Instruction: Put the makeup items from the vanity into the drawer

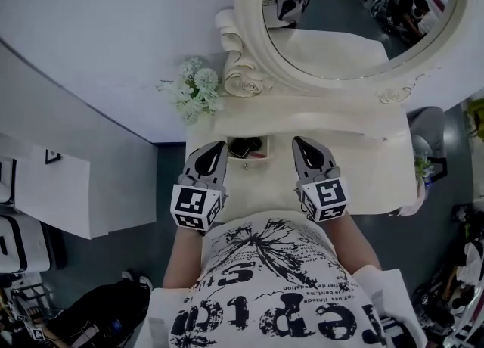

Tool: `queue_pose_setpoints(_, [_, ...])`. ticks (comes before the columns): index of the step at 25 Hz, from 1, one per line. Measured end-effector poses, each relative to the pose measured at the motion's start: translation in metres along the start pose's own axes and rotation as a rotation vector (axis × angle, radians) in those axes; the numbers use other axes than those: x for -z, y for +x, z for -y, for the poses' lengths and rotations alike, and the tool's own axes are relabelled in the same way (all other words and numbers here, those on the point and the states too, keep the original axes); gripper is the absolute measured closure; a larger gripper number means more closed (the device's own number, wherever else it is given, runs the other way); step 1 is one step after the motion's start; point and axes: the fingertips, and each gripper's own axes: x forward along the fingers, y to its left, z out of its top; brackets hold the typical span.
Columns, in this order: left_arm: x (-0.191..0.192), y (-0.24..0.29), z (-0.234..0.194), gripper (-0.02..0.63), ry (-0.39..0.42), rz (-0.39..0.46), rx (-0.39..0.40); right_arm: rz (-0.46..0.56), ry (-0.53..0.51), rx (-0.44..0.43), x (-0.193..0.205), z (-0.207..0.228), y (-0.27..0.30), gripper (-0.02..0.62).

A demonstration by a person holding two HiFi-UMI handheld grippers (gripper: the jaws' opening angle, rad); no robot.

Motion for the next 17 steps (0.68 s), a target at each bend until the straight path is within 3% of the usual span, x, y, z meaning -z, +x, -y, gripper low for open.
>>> queue_pose_setpoints(7, [-0.010, -0.003, 0.003, 0.584, -0.009, 0.036, -0.001, 0.039, -0.017, -0.006, -0.011, -0.003, -0.003, 0.580])
queue_pose_setpoints(17, [-0.007, -0.001, 0.010, 0.584, -0.026, 0.026, 0.005, 0.042, 0.006, 0.026, -0.012, 0.005, -0.005, 0.578])
